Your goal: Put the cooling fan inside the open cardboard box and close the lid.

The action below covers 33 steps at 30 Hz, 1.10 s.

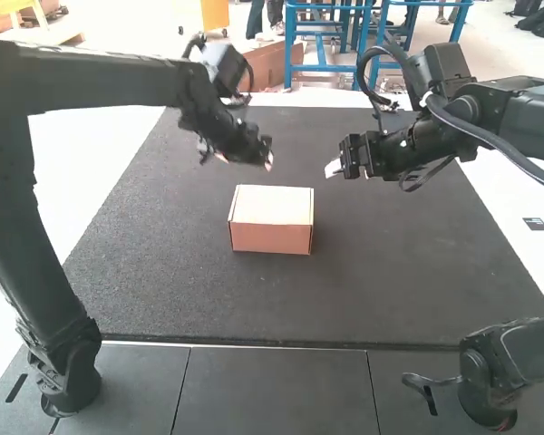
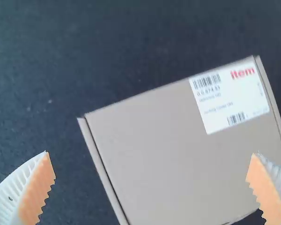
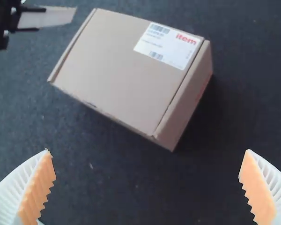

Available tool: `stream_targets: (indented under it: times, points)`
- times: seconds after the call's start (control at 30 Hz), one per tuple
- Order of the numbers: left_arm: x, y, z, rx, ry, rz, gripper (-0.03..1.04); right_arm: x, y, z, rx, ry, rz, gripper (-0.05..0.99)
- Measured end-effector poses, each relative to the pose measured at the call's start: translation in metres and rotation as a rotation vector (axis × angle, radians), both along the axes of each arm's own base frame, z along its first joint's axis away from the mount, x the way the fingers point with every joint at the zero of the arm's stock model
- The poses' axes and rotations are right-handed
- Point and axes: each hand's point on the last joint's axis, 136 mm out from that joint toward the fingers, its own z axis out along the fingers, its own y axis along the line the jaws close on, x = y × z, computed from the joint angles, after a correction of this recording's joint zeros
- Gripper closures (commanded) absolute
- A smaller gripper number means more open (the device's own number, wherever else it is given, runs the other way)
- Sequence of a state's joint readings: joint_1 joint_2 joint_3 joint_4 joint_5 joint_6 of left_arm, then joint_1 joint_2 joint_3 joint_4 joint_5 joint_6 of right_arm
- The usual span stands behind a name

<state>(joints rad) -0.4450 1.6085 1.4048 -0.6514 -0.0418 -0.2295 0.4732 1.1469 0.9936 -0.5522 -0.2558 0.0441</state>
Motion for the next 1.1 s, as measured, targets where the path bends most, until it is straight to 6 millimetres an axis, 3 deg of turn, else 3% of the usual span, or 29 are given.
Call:
stream_targets:
  times: [0.1,0.17,0.43,0.6,0.7,0.8,1.1]
  points:
    - [0.007,0.038,0.050,-0.021,-0.072,0.085,0.04,0.001,0.000,0.001,0.001,-0.004,-0.001,0.03]
    - [0.004,0.055,0.066,-0.027,-0.096,0.120,0.04,0.003,0.001,0.003,0.009,-0.016,-0.003,0.03]
    - [0.002,0.078,0.086,-0.090,-0.223,0.135,0.04,0.025,-0.007,0.022,0.032,-0.118,-0.084,0.03]
    - [-0.005,0.087,0.106,-0.132,-0.386,0.131,0.04,0.043,-0.037,0.060,0.081,-0.275,-0.192,0.03]
    - [-0.016,0.090,0.117,-0.154,-0.479,0.121,0.04,0.049,-0.060,0.069,0.091,-0.340,-0.255,0.03]
    - [-0.031,0.093,0.115,-0.164,-0.533,0.113,0.04,0.055,-0.082,0.065,0.087,-0.389,-0.311,0.03]
    - [-0.068,0.101,0.071,-0.189,-0.668,0.099,0.04,0.054,-0.143,0.050,0.099,-0.508,-0.443,0.03]
